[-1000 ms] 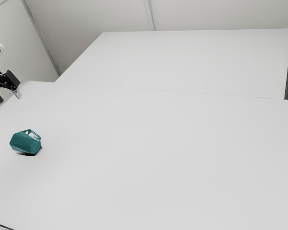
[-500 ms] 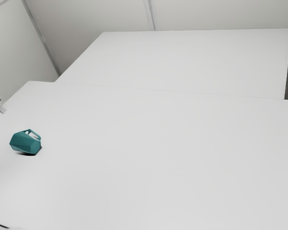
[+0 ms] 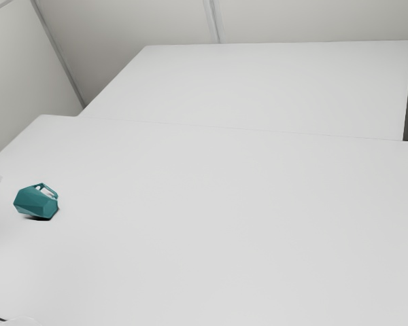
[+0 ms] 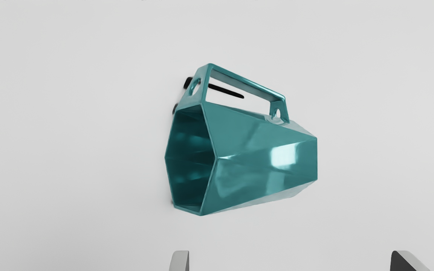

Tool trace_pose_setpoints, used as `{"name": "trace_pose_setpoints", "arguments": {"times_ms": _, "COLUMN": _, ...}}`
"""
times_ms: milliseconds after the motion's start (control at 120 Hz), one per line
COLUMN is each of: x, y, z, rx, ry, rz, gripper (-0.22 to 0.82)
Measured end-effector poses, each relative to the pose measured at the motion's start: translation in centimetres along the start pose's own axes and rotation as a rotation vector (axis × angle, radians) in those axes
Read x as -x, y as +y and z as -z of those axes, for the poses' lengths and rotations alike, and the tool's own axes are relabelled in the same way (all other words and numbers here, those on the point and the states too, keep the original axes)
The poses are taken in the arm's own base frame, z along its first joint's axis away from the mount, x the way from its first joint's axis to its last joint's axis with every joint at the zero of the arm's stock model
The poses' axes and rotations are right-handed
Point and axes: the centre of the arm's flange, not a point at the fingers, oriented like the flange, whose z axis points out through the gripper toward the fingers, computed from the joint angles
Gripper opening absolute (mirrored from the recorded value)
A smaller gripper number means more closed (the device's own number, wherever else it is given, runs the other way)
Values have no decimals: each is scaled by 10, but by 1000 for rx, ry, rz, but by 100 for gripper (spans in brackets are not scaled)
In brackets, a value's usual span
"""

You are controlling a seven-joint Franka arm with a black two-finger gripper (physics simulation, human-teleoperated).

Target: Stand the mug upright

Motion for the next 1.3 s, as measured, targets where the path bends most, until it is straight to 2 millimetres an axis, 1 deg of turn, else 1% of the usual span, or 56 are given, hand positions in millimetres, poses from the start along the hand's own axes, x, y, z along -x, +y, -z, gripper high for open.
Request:
{"name": "trace_pose_setpoints", "arguments": {"times_ms": 133, "x": 1, "y": -14, "z": -13, "rx": 33, "ry": 28, "rz": -21, "gripper": 58}}
{"name": "trace_pose_setpoints", "arguments": {"times_ms": 267, "x": 5, "y": -27, "z": -33, "rx": 82, "ry": 59, "rz": -24, "gripper": 58}}
{"name": "trace_pose_setpoints", "arguments": {"times_ms": 375, "x": 6, "y": -33, "z": -46, "rx": 115, "ry": 79, "rz": -29, "gripper": 58}}
{"name": "trace_pose_setpoints", "arguments": {"times_ms": 500, "x": 11, "y": -41, "z": -57, "rx": 141, "ry": 99, "rz": -30, "gripper": 58}}
{"name": "trace_pose_setpoints", "arguments": {"times_ms": 650, "x": 8, "y": -49, "z": -73, "rx": 167, "ry": 106, "rz": -43, "gripper": 58}}
{"name": "trace_pose_setpoints", "arguments": {"times_ms": 875, "x": -5, "y": -48, "z": -95, "rx": 197, "ry": 103, "rz": -84, "gripper": 58}}
{"name": "trace_pose_setpoints", "arguments": {"times_ms": 1067, "x": -10, "y": -46, "z": -107, "rx": 211, "ry": 97, "rz": -106, "gripper": 58}}
{"name": "trace_pose_setpoints", "arguments": {"times_ms": 1300, "x": -17, "y": -37, "z": -118, "rx": 232, "ry": 92, "rz": -132, "gripper": 58}}
